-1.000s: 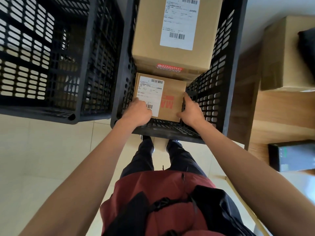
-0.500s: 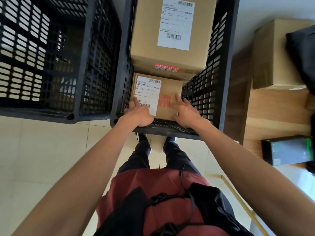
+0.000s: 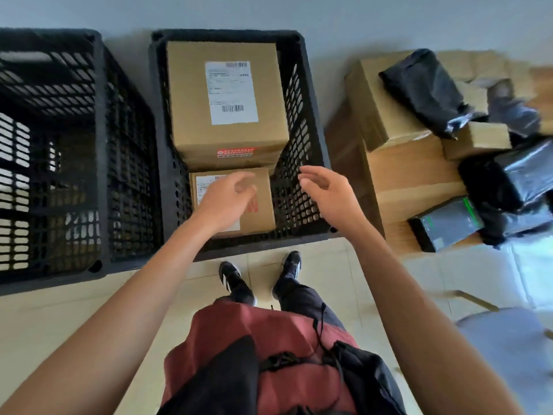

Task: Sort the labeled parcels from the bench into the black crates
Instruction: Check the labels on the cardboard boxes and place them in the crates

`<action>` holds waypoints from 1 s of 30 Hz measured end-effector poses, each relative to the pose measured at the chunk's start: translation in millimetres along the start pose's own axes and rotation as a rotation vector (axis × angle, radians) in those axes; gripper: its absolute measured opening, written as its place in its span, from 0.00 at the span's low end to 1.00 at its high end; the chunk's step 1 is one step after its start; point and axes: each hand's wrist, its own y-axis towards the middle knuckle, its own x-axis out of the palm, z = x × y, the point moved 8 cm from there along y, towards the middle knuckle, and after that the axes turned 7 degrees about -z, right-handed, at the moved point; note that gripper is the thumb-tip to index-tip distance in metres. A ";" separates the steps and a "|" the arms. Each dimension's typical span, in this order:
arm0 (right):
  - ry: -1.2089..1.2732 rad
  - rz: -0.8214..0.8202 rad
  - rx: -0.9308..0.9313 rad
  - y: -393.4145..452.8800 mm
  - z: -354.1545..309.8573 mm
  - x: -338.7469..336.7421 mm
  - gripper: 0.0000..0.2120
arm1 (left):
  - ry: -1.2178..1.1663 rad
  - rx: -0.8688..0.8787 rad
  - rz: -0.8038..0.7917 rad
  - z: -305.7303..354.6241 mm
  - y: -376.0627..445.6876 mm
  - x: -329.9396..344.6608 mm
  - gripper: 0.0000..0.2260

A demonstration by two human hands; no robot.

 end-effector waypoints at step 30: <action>0.263 0.664 0.015 -285.0 238.0 -354.5 0.18 | 0.275 0.589 -0.297 358.0 -15.6 366.9 0.17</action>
